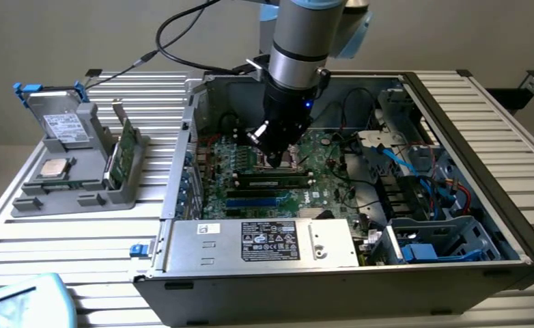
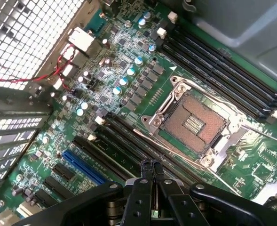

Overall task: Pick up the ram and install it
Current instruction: 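Press down the ram until it locks into place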

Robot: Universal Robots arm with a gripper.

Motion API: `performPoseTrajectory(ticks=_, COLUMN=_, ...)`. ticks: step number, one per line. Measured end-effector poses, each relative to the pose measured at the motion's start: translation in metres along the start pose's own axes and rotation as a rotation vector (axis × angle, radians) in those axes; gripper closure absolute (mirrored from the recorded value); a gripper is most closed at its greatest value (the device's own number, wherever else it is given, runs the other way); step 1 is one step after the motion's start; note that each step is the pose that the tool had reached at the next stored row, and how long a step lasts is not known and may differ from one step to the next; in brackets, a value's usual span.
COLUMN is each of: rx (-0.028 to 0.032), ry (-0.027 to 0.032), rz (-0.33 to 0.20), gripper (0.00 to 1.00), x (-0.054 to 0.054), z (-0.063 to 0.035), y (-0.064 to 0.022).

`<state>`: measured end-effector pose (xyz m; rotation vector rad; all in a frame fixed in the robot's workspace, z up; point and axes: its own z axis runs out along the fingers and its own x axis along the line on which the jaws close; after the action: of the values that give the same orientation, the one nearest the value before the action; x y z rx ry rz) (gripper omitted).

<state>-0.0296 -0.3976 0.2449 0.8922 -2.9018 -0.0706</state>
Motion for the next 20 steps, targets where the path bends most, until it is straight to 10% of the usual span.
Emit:
performPoseTrajectory(ticks=9, rx=0.0012, ry=-0.0034, rz=0.105, gripper=0.89, x=0.0, z=0.0, y=-0.0001)
performPoseTrajectory(ticks=20, rx=0.0211, ry=-0.0025, rz=0.216, gripper=0.89, x=0.0, z=0.0, y=0.0)
